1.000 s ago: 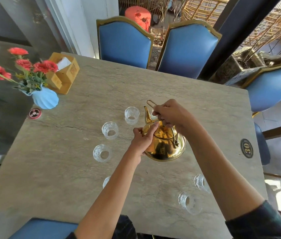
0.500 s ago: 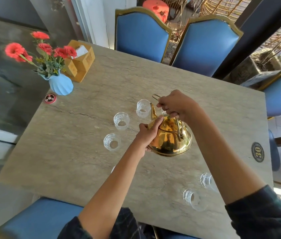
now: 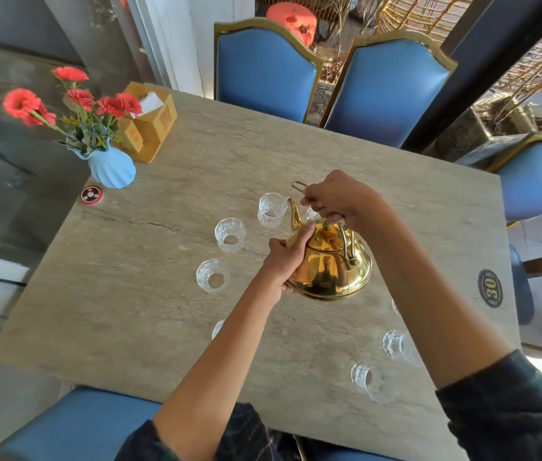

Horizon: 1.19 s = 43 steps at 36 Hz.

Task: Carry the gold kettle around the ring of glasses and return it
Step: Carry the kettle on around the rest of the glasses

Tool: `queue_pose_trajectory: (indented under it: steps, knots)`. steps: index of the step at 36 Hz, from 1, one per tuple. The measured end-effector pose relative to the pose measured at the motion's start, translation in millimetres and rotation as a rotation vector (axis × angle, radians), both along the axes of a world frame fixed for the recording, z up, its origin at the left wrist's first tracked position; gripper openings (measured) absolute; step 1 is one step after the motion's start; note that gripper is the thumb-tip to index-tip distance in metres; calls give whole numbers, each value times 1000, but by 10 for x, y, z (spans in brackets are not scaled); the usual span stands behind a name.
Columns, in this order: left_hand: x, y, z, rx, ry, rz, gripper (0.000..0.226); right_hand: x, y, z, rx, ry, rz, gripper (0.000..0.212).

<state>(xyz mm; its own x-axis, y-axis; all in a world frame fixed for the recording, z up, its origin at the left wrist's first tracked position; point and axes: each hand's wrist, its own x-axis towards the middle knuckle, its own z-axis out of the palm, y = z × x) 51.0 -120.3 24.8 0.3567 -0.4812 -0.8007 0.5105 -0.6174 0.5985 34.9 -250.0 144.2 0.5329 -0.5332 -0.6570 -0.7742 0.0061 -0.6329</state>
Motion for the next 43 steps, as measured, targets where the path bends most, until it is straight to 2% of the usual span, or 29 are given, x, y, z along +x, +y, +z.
queue_pose_trajectory:
  steps: [10, 18, 23, 26, 30, 33, 38, 43]
  knots:
    - [-13, 14, 5, -7, -12, -16, 101, -11, 21, 19, -11, 4, -1, 16]
    - [-11, 32, 33, -14, -8, -2, 104, -14, 39, 52, -23, 2, 2, 18]
    - [-13, 35, 60, -29, -12, 4, 123, -21, 50, 66, -28, 2, 1, 18]
    - [-19, 31, 65, -32, -15, 4, 116, -33, 46, 78, -28, -6, -2, 18]
    - [-31, 24, 58, -33, -22, -3, 123, -43, 47, 97, -30, -8, -2, 19]
    - [-34, 24, 85, -31, -24, -6, 110, -44, 53, 115, -36, -5, -2, 19]
    - [-37, 35, 82, -42, -3, -7, 100, -48, 71, 132, -22, -22, -15, 14]
    - [-37, 54, 88, -44, -5, 0, 106, -42, 94, 157, -32, -21, -8, 15]
